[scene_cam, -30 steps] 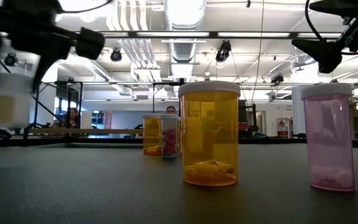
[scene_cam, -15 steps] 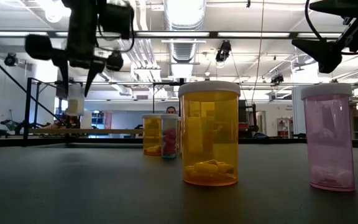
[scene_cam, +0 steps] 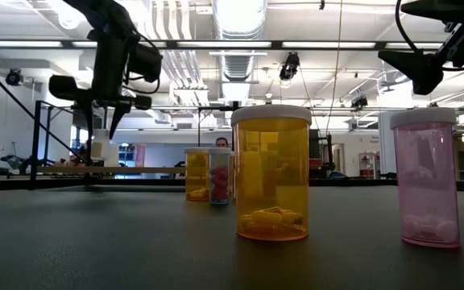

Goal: Pick and place medicine bottles onto shelf by color
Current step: Put the bottom white pill bottle on the shelf aligned with the other white pill bottle

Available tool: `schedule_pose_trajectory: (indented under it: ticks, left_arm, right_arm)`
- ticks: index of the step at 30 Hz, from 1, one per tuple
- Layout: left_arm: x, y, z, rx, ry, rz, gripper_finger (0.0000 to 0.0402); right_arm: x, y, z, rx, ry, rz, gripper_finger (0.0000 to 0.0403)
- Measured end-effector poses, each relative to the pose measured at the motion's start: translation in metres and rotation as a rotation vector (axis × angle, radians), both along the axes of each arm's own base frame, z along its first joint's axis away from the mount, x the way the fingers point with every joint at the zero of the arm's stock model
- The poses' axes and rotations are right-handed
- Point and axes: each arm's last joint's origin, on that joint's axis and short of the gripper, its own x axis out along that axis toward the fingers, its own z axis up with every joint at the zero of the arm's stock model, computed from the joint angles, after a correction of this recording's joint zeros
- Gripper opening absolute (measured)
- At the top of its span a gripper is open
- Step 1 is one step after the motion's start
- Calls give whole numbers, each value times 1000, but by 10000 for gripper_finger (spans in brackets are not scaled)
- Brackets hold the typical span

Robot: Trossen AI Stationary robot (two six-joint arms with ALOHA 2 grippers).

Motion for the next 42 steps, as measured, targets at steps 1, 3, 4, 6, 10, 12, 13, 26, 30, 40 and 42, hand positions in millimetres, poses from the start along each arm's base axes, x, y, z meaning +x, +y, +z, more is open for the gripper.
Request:
schedule_pose_trajectory:
  ticks: [1, 3, 4, 6, 10, 12, 13, 26, 30, 40, 42]
  left_arm:
    - [-1, 2, 0, 4, 1, 11, 136]
    - [-3, 7, -1, 26, 1, 31, 136]
    - [-5, 9, -1, 33, 0, 42, 136]
    - [-6, 13, -1, 43, -8, 95, 136]
    - [-9, 18, 0, 65, -21, 271, 136]
    - [-10, 20, 0, 86, -26, 332, 136]
    - [-11, 21, 0, 97, -22, 362, 136]
    - [-19, 36, -5, 129, -21, 620, 136]
    - [-19, 43, -11, 106, -30, 643, 136]
    - [-26, 56, -11, 88, -40, 720, 136]
    - [-28, 57, -11, 86, -41, 729, 136]
  right_arm:
    - [0, 0, 0, 0, 0, 0, 384]
    - [0, 0, 0, 0, 0, 0, 384]
    - [0, 0, 0, 0, 0, 0, 384]
    - [0, 0, 0, 0, 0, 0, 384]
    - [0, 0, 0, 0, 0, 0, 384]
    - [0, 0, 0, 0, 0, 0, 384]
    - [0, 0, 0, 0, 0, 0, 384]
    - [0, 0, 0, 0, 0, 0, 384]
    - [0, 0, 0, 0, 0, 0, 384]
    - [0, 0, 0, 0, 0, 0, 384]
    - [0, 0, 0, 0, 0, 0, 384]
